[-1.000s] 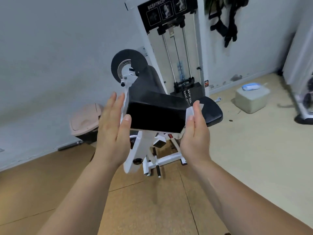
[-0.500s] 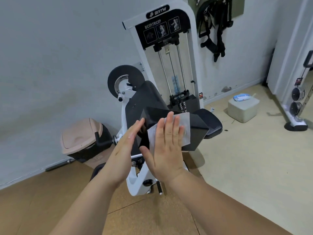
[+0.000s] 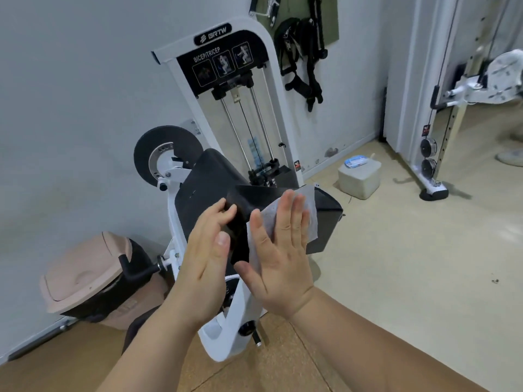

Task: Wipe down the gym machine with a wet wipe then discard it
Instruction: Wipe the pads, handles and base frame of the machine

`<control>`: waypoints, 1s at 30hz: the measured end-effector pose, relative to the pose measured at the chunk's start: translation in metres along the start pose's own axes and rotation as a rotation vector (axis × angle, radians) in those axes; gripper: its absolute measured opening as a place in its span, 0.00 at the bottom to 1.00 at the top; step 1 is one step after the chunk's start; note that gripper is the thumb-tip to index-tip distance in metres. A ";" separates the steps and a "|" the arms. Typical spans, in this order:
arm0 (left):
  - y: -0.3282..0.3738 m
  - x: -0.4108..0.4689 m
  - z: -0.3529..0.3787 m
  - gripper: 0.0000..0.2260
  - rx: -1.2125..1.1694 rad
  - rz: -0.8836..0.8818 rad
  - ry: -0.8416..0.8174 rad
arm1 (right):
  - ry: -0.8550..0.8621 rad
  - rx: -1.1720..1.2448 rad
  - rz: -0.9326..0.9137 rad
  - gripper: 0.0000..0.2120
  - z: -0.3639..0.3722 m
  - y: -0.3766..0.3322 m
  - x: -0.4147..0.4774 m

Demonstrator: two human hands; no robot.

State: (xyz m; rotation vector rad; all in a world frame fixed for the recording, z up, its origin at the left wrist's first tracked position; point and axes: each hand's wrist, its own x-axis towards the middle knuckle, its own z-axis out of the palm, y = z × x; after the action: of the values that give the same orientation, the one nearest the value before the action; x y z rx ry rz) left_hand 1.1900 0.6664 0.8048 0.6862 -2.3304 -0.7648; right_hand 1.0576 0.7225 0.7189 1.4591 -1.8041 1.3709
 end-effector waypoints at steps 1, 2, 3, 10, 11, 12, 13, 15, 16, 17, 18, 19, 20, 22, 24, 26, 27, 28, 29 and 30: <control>-0.004 0.002 -0.002 0.24 -0.006 0.036 -0.002 | 0.026 -0.004 0.037 0.37 0.002 -0.006 0.001; -0.007 0.004 -0.004 0.24 -0.014 0.063 -0.007 | 0.053 -0.003 0.079 0.38 0.005 -0.012 0.002; -0.009 0.007 -0.007 0.23 -0.028 0.083 -0.020 | 0.079 0.007 0.123 0.39 0.008 -0.018 0.003; -0.028 0.015 -0.028 0.26 -0.123 0.154 -0.227 | 0.170 0.114 0.374 0.45 0.023 -0.070 0.006; -0.030 0.016 -0.032 0.26 -0.129 0.155 -0.261 | 0.163 0.099 0.373 0.44 0.026 -0.077 0.003; -0.033 0.017 -0.035 0.26 -0.129 0.156 -0.295 | 0.160 0.076 0.368 0.43 0.029 -0.082 0.000; -0.034 0.018 -0.038 0.26 -0.127 0.158 -0.326 | 0.159 0.057 0.363 0.43 0.032 -0.084 -0.002; -0.036 0.020 -0.043 0.26 -0.143 0.154 -0.369 | 0.162 0.047 0.345 0.42 0.033 -0.080 -0.004; -0.037 0.021 -0.044 0.27 -0.153 0.152 -0.385 | 0.167 0.049 0.336 0.43 0.033 -0.076 -0.004; -0.037 0.022 -0.046 0.28 -0.159 0.154 -0.398 | 0.179 0.060 0.337 0.43 0.034 -0.072 -0.003; -0.037 0.023 -0.047 0.29 -0.159 0.157 -0.409 | 0.202 0.088 0.356 0.44 0.034 -0.066 -0.002; -0.036 0.024 -0.048 0.29 -0.159 0.160 -0.417 | 0.234 0.133 0.401 0.44 0.033 -0.059 0.000; -0.036 0.025 -0.048 0.29 -0.161 0.163 -0.421 | 0.271 0.184 0.472 0.44 0.031 -0.050 0.002; -0.036 0.024 -0.047 0.29 -0.176 0.164 -0.420 | 0.341 0.274 0.641 0.46 0.026 -0.022 0.005; -0.035 0.022 -0.044 0.30 -0.182 0.159 -0.404 | 0.387 0.340 0.780 0.51 0.016 0.004 0.009; -0.036 0.019 -0.040 0.29 -0.167 0.175 -0.359 | 0.386 0.351 0.840 0.54 0.012 0.011 0.011; -0.037 0.018 -0.037 0.28 -0.161 0.195 -0.323 | 0.368 0.321 0.820 0.53 0.015 0.004 0.010; -0.038 0.017 -0.034 0.27 -0.163 0.216 -0.280 | 0.345 0.272 0.769 0.50 0.020 -0.009 0.007; -0.039 0.017 -0.030 0.25 -0.173 0.232 -0.237 | 0.319 0.221 0.697 0.47 0.025 -0.025 0.003; -0.041 0.017 -0.027 0.23 -0.185 0.247 -0.198 | 0.286 0.186 0.618 0.46 0.031 -0.038 -0.004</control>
State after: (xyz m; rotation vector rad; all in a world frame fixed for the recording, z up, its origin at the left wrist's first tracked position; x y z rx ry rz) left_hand 1.2080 0.6180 0.8024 0.2462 -2.4210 -0.9533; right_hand 1.1005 0.6989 0.7187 0.7343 -2.0573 1.9668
